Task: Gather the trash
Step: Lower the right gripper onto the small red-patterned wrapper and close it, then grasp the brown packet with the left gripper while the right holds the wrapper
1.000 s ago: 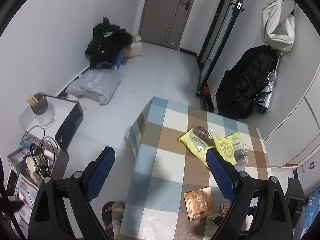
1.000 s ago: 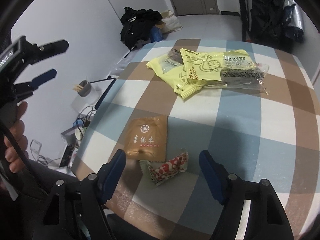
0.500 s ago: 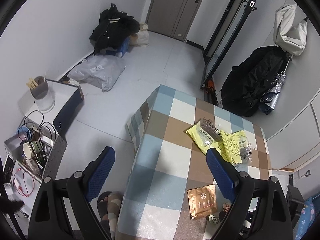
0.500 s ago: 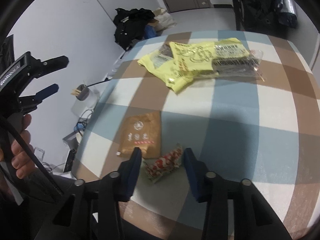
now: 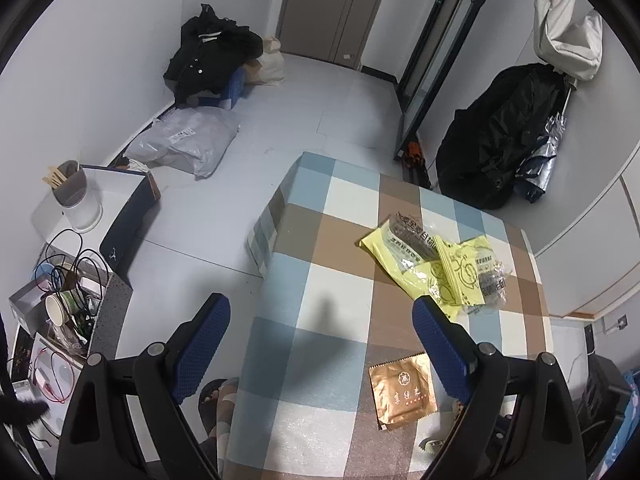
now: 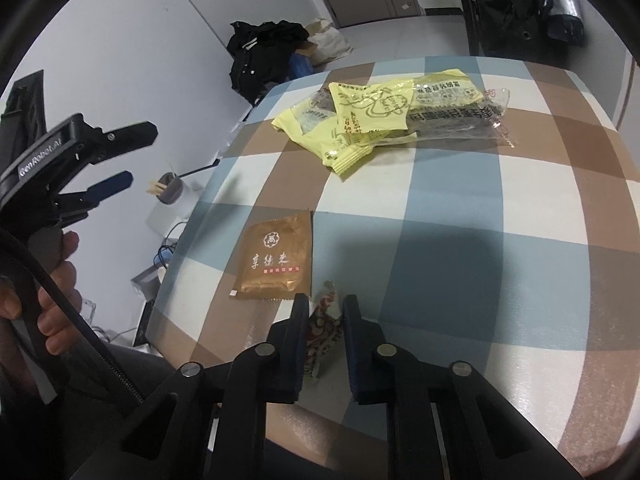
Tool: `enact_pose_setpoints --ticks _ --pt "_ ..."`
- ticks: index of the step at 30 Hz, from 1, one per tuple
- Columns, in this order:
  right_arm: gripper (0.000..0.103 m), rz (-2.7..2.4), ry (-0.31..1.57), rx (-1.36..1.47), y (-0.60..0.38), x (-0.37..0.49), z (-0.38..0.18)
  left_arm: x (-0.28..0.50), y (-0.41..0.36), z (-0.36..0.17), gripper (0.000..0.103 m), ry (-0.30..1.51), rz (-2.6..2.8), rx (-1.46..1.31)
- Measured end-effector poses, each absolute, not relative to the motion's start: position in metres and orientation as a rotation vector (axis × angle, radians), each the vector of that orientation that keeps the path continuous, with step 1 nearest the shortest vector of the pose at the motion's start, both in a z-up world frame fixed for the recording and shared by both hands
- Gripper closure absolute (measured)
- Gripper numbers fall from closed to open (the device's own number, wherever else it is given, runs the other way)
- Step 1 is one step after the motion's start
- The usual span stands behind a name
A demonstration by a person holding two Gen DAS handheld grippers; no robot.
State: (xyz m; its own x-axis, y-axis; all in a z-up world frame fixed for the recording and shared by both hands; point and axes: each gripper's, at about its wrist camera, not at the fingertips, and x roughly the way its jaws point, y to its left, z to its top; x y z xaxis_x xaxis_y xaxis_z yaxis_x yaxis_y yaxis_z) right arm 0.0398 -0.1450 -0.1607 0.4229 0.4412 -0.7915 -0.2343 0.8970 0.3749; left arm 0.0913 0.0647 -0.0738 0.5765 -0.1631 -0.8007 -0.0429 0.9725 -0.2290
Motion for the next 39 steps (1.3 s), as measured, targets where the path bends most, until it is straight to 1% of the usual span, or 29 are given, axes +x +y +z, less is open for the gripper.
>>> enact_pose_setpoints --ticks 9,26,39 --pt "0.091 0.422 1.043 0.225 -0.153 0.038 -0.158 0.086 0.052 -0.077 0.012 0.963 -0.096 -0.167" --pt "0.093 0.345 0.957 0.171 -0.191 0.026 -0.130 0.080 -0.002 -0.115 0.012 1.163 -0.224 -0.029" --pt "0.093 0.315 0.921 0.247 -0.220 0.023 -0.127 0.081 -0.024 -0.138 0.012 1.229 -0.165 0.106"
